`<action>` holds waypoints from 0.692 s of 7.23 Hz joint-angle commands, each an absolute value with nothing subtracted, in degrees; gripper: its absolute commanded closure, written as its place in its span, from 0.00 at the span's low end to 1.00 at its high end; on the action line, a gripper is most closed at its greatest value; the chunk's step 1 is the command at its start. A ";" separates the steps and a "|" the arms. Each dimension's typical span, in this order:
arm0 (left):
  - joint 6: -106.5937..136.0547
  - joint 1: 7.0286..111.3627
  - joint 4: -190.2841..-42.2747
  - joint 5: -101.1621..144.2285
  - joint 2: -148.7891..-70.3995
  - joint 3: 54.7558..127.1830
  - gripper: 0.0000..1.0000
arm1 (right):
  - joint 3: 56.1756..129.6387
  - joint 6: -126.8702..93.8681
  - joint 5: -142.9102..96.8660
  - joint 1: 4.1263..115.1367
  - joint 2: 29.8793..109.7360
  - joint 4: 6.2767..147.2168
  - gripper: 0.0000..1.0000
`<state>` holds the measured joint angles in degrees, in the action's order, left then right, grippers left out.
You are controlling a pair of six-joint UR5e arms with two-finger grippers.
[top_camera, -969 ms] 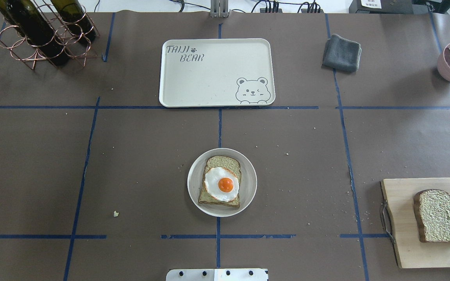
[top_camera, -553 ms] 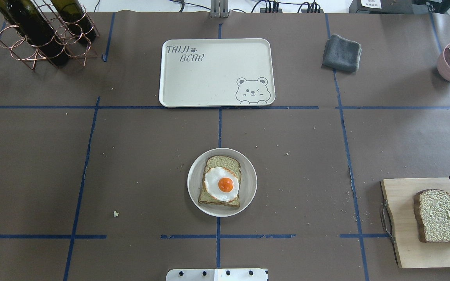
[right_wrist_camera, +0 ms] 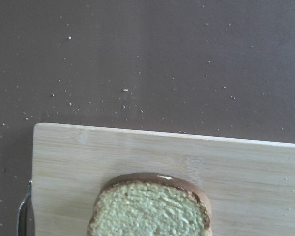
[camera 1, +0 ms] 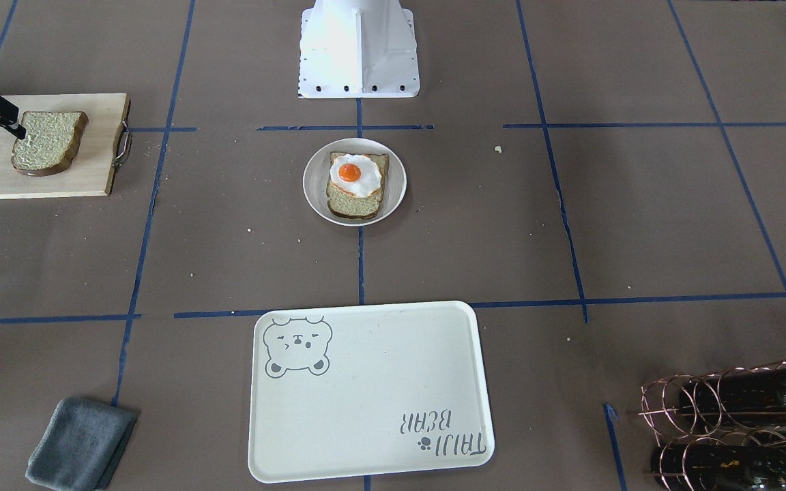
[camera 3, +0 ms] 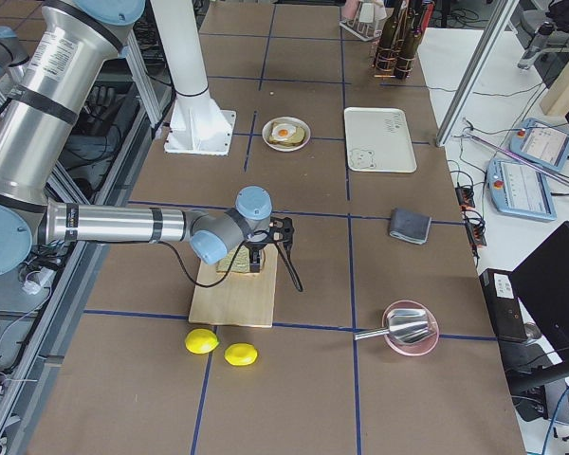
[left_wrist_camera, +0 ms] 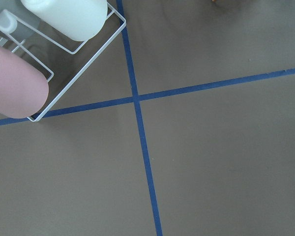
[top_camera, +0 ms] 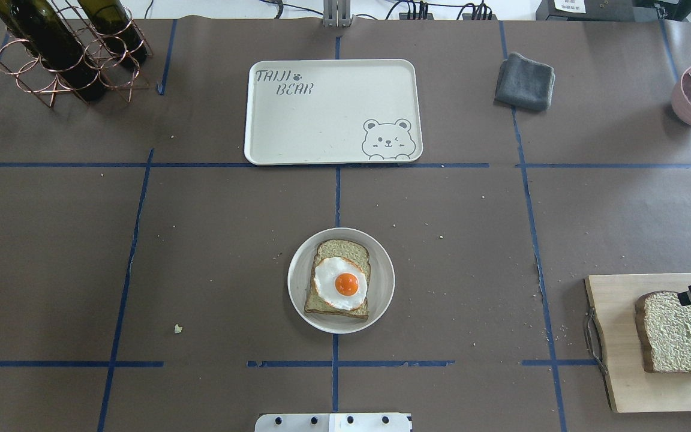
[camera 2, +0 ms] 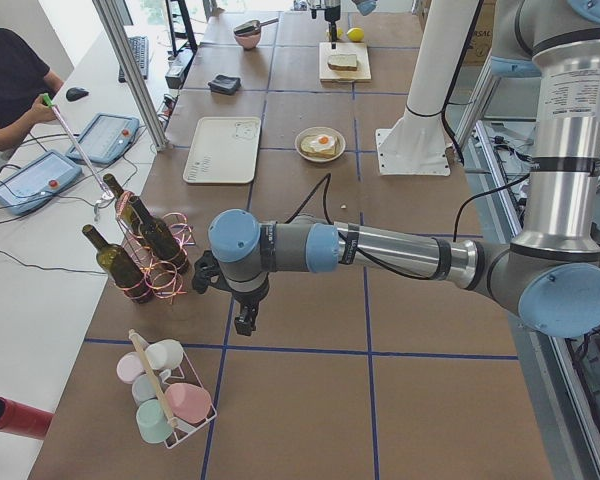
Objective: Make sandwich and place on tray
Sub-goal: 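Lower the right gripper onto the bread slice on the cutting board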
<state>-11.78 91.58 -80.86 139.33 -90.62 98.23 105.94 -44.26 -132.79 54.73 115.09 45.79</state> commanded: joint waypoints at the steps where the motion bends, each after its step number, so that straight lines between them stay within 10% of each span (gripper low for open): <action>1: -11.60 91.58 -80.86 139.66 -90.62 98.52 0.00 | 100.73 -50.93 -132.63 53.01 115.14 36.67 0.06; 5: -11.60 91.58 -80.86 139.66 -90.62 98.53 0.00 | 95.89 -56.07 -132.54 50.54 115.05 28.39 0.30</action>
<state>-11.61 91.58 -80.86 139.66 -90.62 98.52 96.67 -55.05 -132.60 51.19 115.09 29.37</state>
